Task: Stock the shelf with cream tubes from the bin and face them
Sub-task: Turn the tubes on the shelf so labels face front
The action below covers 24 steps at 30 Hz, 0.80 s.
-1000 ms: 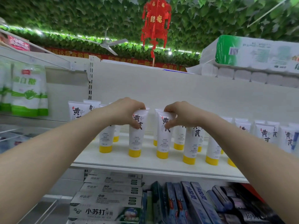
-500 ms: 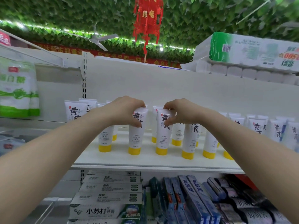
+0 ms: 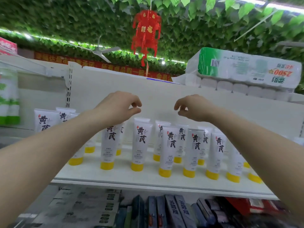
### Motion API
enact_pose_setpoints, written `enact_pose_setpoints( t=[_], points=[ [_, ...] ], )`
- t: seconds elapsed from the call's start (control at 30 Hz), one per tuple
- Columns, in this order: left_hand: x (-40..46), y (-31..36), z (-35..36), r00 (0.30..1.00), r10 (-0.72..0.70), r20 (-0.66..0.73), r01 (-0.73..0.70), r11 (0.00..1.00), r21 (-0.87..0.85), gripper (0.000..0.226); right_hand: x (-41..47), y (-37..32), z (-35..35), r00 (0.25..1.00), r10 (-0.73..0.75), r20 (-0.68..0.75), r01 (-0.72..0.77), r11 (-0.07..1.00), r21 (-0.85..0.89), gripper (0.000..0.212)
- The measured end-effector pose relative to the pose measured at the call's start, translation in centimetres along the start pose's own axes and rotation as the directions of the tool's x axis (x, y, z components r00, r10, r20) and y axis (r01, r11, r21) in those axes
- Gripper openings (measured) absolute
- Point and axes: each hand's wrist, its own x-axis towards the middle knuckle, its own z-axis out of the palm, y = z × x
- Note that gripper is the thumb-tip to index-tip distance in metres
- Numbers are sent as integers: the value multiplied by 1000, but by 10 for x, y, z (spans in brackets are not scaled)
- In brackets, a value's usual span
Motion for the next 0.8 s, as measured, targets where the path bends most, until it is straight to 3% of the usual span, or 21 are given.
enact_pose_setpoints(
  t=[0.17, 0.5, 0.63, 0.8],
  points=[
    [30, 41, 13, 997, -38, 62, 38, 999, 6, 22, 0, 41, 18, 994, -61, 89, 62, 998, -13, 31],
    [85, 60, 51, 943, -24, 331, 15, 999, 29, 32, 8, 77, 39, 969, -88, 231, 43, 980, 194, 41],
    [100, 64, 68, 899, -34, 437, 26, 999, 25, 35, 16, 77, 45, 946, -112, 305, 47, 976, 214, 32],
    [107, 68, 88, 883, 1, 469, -60, 992, 110, 17, 29, 73, 59, 941, -146, 306, 80, 973, 218, 11]
  ],
)
